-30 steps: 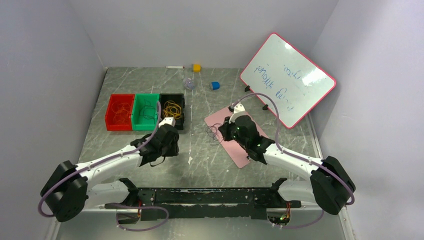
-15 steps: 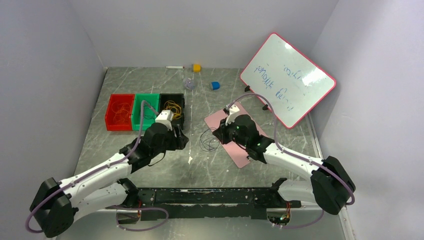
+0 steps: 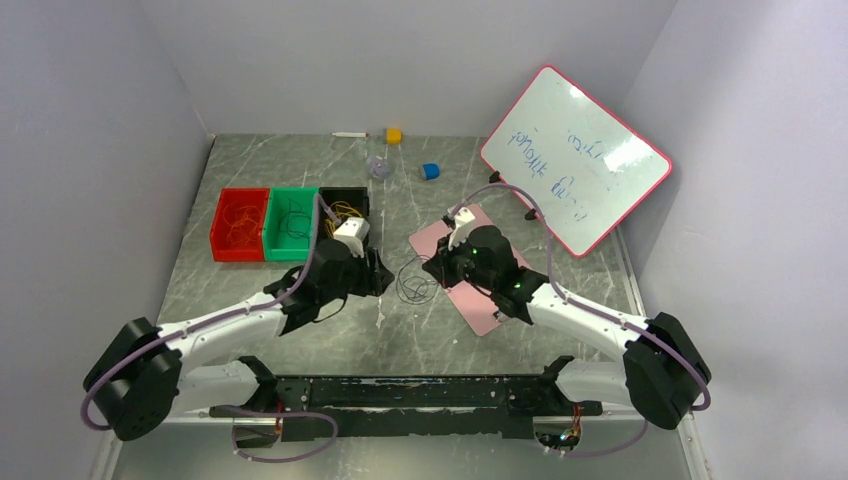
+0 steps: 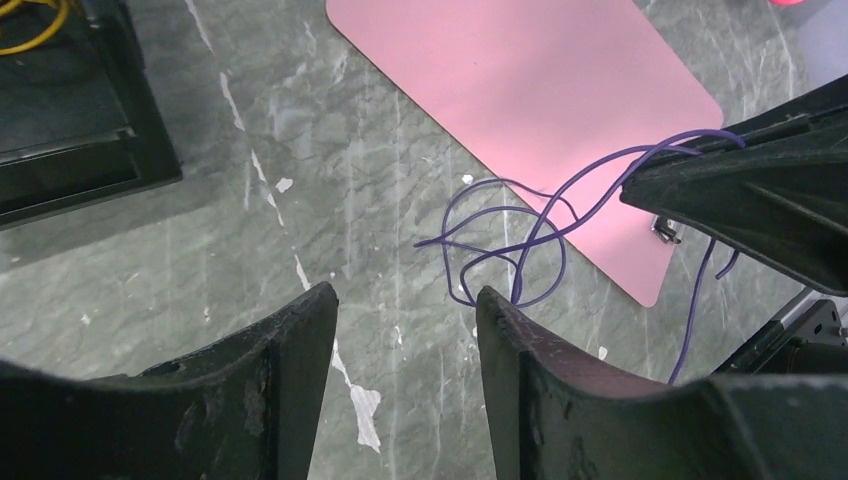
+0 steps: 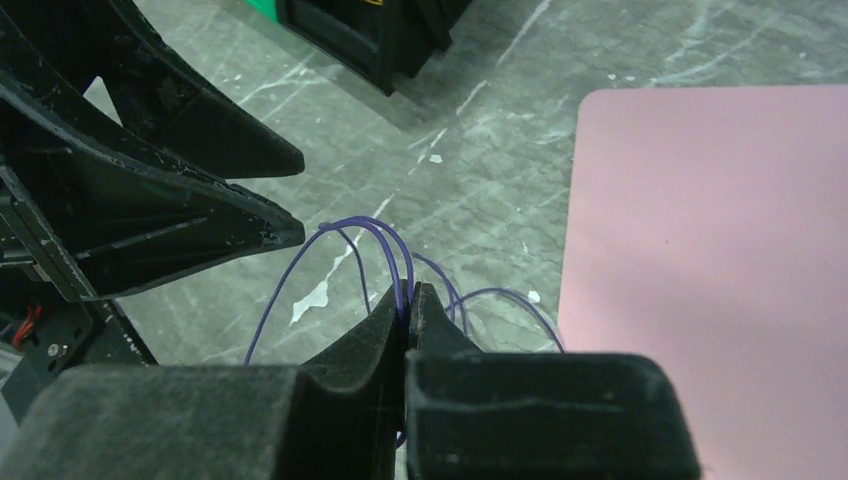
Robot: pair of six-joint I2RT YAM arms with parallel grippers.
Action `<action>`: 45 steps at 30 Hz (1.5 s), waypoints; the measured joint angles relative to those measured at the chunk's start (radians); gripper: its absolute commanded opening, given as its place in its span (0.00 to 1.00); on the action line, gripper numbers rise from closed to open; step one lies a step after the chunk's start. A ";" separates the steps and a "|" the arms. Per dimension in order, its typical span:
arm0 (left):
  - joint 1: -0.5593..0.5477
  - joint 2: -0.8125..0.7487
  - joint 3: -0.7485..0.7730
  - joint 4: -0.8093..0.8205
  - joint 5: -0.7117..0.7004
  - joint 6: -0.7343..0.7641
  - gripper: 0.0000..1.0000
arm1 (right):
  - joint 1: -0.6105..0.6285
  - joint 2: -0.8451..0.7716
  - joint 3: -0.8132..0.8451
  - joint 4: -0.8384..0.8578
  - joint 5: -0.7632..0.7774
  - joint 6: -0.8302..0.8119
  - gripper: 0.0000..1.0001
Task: Untangle the cables
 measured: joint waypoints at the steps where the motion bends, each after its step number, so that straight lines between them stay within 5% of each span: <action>1: 0.000 0.020 0.000 0.016 0.010 0.002 0.57 | 0.000 0.000 0.003 -0.012 0.013 -0.001 0.00; 22: 0.000 0.334 0.092 0.227 0.144 0.017 0.52 | 0.000 0.113 0.035 -0.280 0.433 0.045 0.00; 30: -0.005 0.396 0.104 0.291 0.209 0.013 0.51 | 0.000 0.127 0.040 -0.304 0.465 0.049 0.00; 45: -0.068 0.580 0.246 0.174 0.108 0.010 0.32 | 0.000 0.094 0.055 -0.321 0.465 0.058 0.00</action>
